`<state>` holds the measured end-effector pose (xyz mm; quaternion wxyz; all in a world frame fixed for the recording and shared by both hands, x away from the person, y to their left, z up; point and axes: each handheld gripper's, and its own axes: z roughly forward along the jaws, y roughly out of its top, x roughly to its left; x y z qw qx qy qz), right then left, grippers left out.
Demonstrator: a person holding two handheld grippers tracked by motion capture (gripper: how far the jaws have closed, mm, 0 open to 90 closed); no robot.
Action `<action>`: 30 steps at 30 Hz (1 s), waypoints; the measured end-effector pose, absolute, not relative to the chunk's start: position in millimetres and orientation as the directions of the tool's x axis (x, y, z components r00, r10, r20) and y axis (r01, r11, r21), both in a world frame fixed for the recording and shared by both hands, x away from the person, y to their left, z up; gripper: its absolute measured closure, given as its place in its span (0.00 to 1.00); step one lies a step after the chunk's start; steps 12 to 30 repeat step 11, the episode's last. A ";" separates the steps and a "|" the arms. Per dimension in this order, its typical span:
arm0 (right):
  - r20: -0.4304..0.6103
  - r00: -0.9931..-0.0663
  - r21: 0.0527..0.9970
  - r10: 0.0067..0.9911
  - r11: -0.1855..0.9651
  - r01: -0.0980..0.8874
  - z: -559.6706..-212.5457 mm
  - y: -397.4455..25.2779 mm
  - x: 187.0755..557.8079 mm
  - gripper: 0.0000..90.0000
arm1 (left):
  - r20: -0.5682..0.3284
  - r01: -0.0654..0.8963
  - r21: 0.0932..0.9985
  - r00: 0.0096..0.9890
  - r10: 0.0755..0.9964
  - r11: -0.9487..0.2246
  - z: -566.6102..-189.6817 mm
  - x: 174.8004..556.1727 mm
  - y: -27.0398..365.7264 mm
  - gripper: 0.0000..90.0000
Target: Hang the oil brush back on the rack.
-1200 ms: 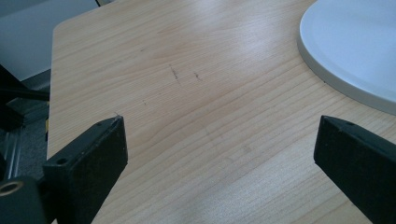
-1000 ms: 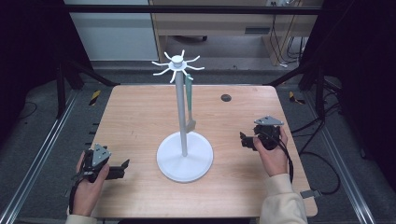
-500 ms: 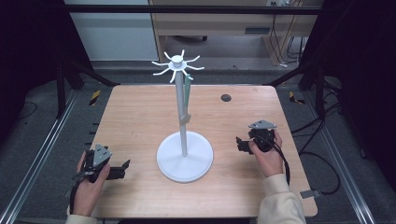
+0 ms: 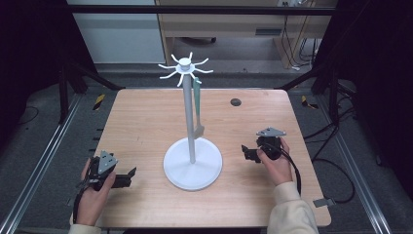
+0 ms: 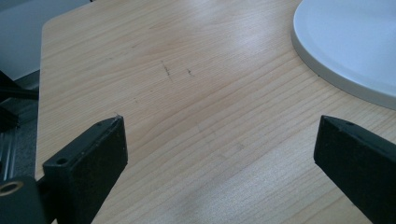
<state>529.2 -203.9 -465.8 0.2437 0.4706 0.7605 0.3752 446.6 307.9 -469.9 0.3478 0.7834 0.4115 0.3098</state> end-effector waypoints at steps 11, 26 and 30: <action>0.031 -0.484 0.825 0.875 0.251 0.507 -469.7 -195.1 530.4 0.11 | 0.201 0.432 0.796 0.471 0.859 -0.423 -470.8 447.0 307.7 0.03; 0.031 -0.484 0.825 0.875 0.251 0.507 -469.7 -195.1 530.4 0.11 | 0.201 0.432 0.796 0.471 0.859 -0.423 -470.8 447.0 307.7 0.03; 0.031 -0.484 0.825 0.875 0.251 0.507 -469.7 -195.1 530.4 0.11 | 0.201 0.432 0.796 0.471 0.859 -0.423 -470.8 447.0 307.7 0.03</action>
